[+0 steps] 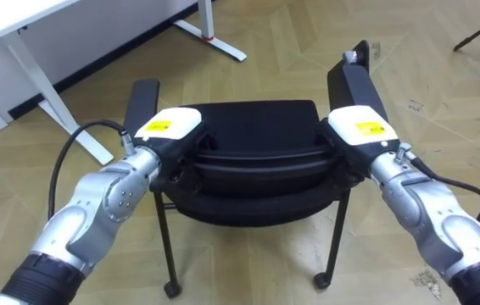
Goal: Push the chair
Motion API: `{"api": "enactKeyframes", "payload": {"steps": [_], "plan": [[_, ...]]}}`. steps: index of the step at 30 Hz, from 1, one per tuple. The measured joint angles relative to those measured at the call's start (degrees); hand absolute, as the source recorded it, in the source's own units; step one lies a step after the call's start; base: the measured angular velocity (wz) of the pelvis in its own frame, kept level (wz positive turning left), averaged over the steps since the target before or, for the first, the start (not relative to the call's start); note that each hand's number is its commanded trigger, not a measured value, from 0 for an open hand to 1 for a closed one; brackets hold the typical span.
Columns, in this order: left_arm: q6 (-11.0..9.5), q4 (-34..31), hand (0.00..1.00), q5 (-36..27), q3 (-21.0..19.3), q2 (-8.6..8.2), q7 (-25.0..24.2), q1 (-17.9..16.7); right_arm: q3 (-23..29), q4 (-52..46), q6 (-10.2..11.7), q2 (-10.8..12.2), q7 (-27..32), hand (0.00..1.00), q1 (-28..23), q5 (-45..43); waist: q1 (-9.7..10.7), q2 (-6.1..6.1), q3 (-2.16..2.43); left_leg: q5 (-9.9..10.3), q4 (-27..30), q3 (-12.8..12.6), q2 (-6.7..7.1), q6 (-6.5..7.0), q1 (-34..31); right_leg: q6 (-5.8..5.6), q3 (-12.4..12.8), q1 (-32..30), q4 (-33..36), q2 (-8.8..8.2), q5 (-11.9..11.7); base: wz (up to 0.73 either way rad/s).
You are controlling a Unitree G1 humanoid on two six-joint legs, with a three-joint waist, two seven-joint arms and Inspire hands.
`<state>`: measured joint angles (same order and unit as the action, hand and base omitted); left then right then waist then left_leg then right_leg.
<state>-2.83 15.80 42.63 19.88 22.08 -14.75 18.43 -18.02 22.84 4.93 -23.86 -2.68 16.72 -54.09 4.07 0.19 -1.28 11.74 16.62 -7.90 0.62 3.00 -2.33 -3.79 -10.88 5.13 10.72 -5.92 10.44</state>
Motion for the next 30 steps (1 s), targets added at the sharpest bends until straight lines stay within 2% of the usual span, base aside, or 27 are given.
{"api": "enactKeyframes", "payload": {"steps": [7,10,14,16,18,19,20,22,23,24,25,26,27,30], "plan": [[0.0,0.0,1.0,0.0,0.0,0.09,-0.1,0.0,-0.2,0.1,0.1,0.0,0.0,1.0,0.0,0.0,-0.1,-0.09,0.05,0.0,0.2,0.0,-0.05,0.01,0.0,-0.07,-0.1,-0.7,1.8,-0.14,0.1,0.0],[-0.3,0.1,1.0,0.0,0.0,0.09,-0.1,0.0,-0.2,0.2,0.1,0.0,0.0,1.0,-0.2,0.0,0.0,-0.03,0.04,0.3,0.9,-0.2,-0.2,0.35,-0.5,-0.5,-0.2,-3.0,6.6,-0.6,0.4,0.03],[-1.5,1.6,1.0,-0.5,0.6,0.03,0.3,0.0,-0.5,0.2,-0.1,-0.3,0.3,1.0,-1.6,1.1,0.4,0.07,0.05,1.5,2.2,-0.2,-0.27,1.59,0.3,-0.73,-0.1,-6.8,17.6,-2.35,0.7,0.06],[-2.1,2.3,1.0,-0.4,0.6,0.02,0.4,0.0,-0.6,0.2,0.0,-0.3,0.7,1.0,-2.5,1.7,0.3,0.07,0.05,2.7,3.2,-0.1,0.13,2.3,1.1,-0.57,0.5,-8.1,22.0,-3.21,0.6,-0.03],[-2.2,2.3,1.0,-0.5,0.6,0.05,0.0,0.0,-0.6,0.0,0.1,-0.3,0.8,1.0,-3.1,2.1,0.3,0.31,-0.09,4.0,4.0,0.4,0.45,3.1,1.8,0.23,2.2,-11.2,27.4,-3.57,0.1,-0.12],[-2.3,2.3,1.0,-0.5,0.6,0.15,0.0,-0.1,-0.6,-0.2,0.1,-0.3,0.8,1.0,-3.4,2.1,0.2,0.44,-0.07,4.2,4.1,0.6,0.43,3.23,1.9,0.19,2.8,-12.2,28.2,-3.13,0.5,-0.15],[-2.8,2.2,1.0,-0.8,0.7,0.82,-0.1,-0.1,-0.6,-0.5,0.2,-0.3,1.1,1.0,-3.8,2.1,0.0,0.54,-0.11,4.4,4.0,0.6,0.33,3.37,2.1,0.34,3.0,-14.3,27.7,-1.9,2.0,-0.05],[-3.4,2.2,1.0,-1.6,0.7,1.4,-0.3,-0.2,-0.6,-1.2,0.6,-0.4,1.1,1.0,-4.5,2.2,0.1,0.5,-0.08,4.6,3.8,0.6,0.26,3.55,2.6,0.6,2.9,-17.3,23.8,0.0,2.4,0.09],[-3.4,2.3,1.0,-1.6,0.6,1.5,-0.8,-0.2,-0.6,-1.3,1.2,-0.6,1.1,1.0,-4.8,2.4,0.5,0.55,-0.11,5.0,3.8,1.0,0.26,3.55,3.1,1.77,2.7,-18.4,19.4,1.4,1.5,0.27],[-3.5,2.4,1.0,-1.5,0.6,1.56,-0.9,-0.4,-0.6,-1.2,1.9,-0.8,1.0,1.0,-5.1,2.6,1.0,0.46,-0.05,5.5,3.7,1.7,0.4,3.35,4.0,2.8,2.7,-18.4,14.3,2.64,-0.4,0.32],[-3.5,2.6,1.0,-1.5,0.6,1.58,-0.9,-0.6,-0.6,-1.3,2.3,-0.8,0.9,1.0,-5.3,2.6,1.1,0.37,-0.1,5.8,3.7,2.0,0.47,3.21,4.5,2.91,2.7,-18.1,11.7,3.11,-1.7,0.31],[-3.5,2.7,1.0,-1.5,0.5,1.68,-0.9,-1.2,-0.6,-1.4,3.0,-0.8,0.7,1.0,-5.9,2.5,1.2,0.05,0.18,6.8,4.1,2.6,0.84,2.93,5.4,3.66,3.0,-17.7,8.3,3.58,-4.4,0.37],[-3.5,2.6,1.0,-1.4,0.5,1.69,-0.8,-1.6,-0.6,-1.9,3.6,-1.2,0.3,1.0,-6.3,2.6,1.8,0.05,0.66,7.7,4.8,3.5,0.88,2.53,5.7,4.41,2.9,-16.9,8.2,3.73,-6.4,0.32],[-3.9,2.2,1.0,-1.3,0.0,2.65,-0.8,-1.6,-0.6,-3.7,3.9,-1.4,-1.3,1.0,-6.4,2.7,1.1,0.18,0.76,8.8,4.3,3.7,-0.35,1.17,7.1,5.58,2.1,-16.0,8.6,5.11,-7.8,0.08]]}}
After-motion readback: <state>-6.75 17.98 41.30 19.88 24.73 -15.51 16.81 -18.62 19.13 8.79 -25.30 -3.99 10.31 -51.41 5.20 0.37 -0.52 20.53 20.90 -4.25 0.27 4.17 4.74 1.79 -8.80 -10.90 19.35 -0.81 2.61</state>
